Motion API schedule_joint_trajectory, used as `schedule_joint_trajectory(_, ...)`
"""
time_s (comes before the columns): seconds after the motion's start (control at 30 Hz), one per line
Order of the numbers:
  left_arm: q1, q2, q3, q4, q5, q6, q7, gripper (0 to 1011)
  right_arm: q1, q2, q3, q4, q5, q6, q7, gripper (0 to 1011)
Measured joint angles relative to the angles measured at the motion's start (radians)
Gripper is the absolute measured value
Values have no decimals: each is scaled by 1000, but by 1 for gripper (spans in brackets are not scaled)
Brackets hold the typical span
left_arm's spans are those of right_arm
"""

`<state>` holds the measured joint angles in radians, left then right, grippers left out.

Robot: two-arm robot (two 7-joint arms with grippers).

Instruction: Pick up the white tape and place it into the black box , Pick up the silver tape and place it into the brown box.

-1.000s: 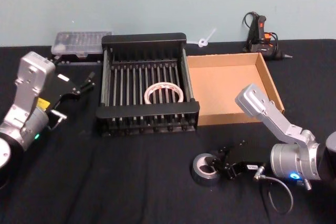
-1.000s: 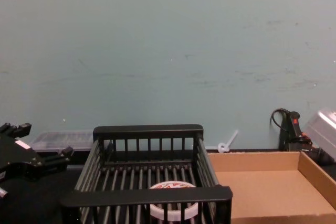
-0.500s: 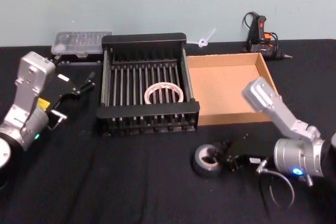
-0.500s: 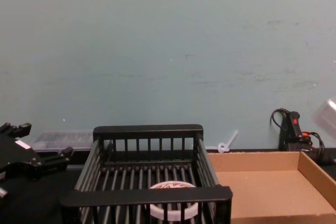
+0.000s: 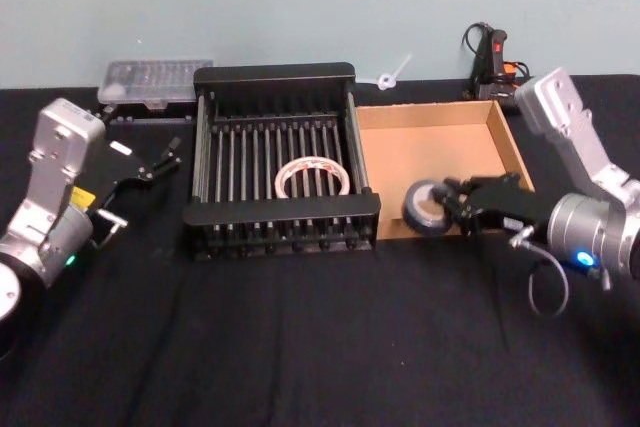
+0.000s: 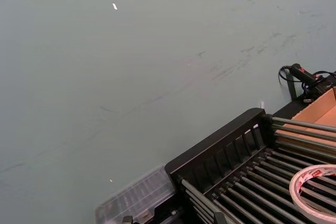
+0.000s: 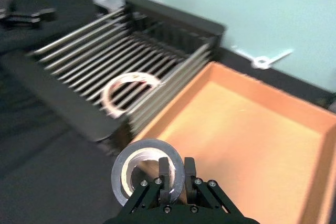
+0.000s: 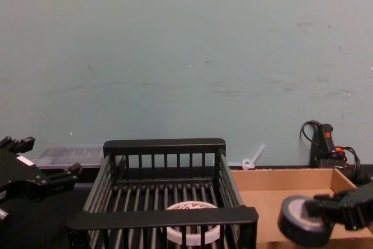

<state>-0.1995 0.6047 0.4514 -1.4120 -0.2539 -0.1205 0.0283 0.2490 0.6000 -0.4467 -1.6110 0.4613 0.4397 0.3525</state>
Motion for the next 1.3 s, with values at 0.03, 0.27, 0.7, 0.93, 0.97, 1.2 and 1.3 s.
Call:
schedule_joint_trajectory(0.03,0,0,0,0,0,0,0,1001,10,-11,5,17,-11,-3,-12,174)
schedule_joint_trajectory(0.27,0,0,0,0,0,0,0,1001,58,-56,16,95,-47,-17,-44,174)
schedule_joint_trajectory(0.7,0,0,0,0,0,0,0,1001,157,-140,22,267,-111,-35,-74,174)
schedule_joint_trajectory(0.93,0,0,0,0,0,0,0,1001,172,-153,26,293,-121,-36,-75,174)
schedule_joint_trajectory(0.97,0,0,0,0,0,0,0,1001,171,-152,26,292,-120,-36,-75,174)
schedule_joint_trajectory(1.2,0,0,0,0,0,0,0,1001,168,-150,25,287,-119,-36,-74,173)
schedule_joint_trajectory(1.3,0,0,0,0,0,0,0,1001,168,-149,24,285,-118,-36,-74,178)
